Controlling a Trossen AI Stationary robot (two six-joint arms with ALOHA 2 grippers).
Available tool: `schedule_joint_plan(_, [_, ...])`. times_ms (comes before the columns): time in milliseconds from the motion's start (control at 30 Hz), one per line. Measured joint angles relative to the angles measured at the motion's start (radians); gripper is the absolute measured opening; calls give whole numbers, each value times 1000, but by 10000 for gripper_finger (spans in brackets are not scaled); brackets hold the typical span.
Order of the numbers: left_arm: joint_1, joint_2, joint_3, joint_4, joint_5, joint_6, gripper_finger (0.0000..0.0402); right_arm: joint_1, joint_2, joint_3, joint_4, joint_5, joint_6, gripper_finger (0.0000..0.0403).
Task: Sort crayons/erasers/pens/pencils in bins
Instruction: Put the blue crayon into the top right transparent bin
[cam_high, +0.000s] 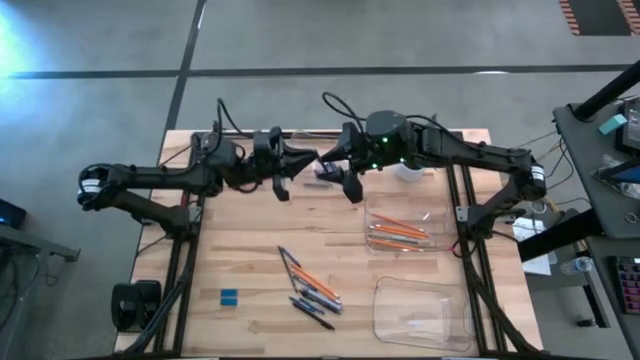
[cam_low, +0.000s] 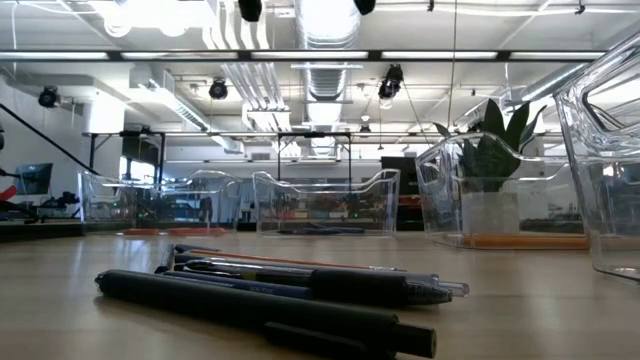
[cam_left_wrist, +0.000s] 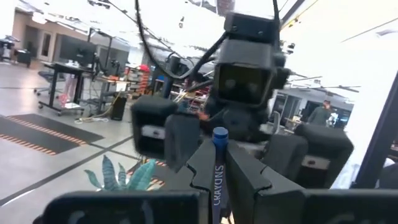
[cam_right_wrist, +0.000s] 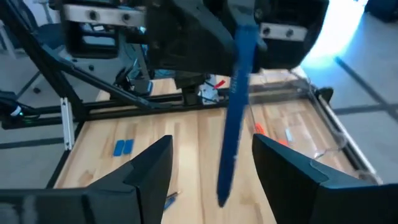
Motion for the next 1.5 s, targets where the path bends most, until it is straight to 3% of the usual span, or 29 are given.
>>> schedule_joint_plan(133, [-2,1,-2,9,0,0,7,-3,14,0,-1,3,34,177])
schedule_joint_plan(400, [-2,1,-5,1,-1,0,7,-2,13,0,-1,1,34,68])
schedule_joint_plan(567, [-2,1,-9,-8,-2,0,7,-2,-5,0,-2,0,40,33])
schedule_joint_plan(833, [-3,1,-10,-14,-1,-3,13,-2,-8,0,-22,0,86,18])
schedule_joint_plan(1233, [-2,20,-11,-61,-1,-32,151,-44,-9,0,-85,6,82,18])
schedule_joint_plan(1367, [0,16,-12,-100,-1,-126,166,-97,-9,-1,-177,81,40,18])
schedule_joint_plan(1500, [-1,11,-12,-111,0,-183,167,-158,-9,-48,-194,80,9,18])
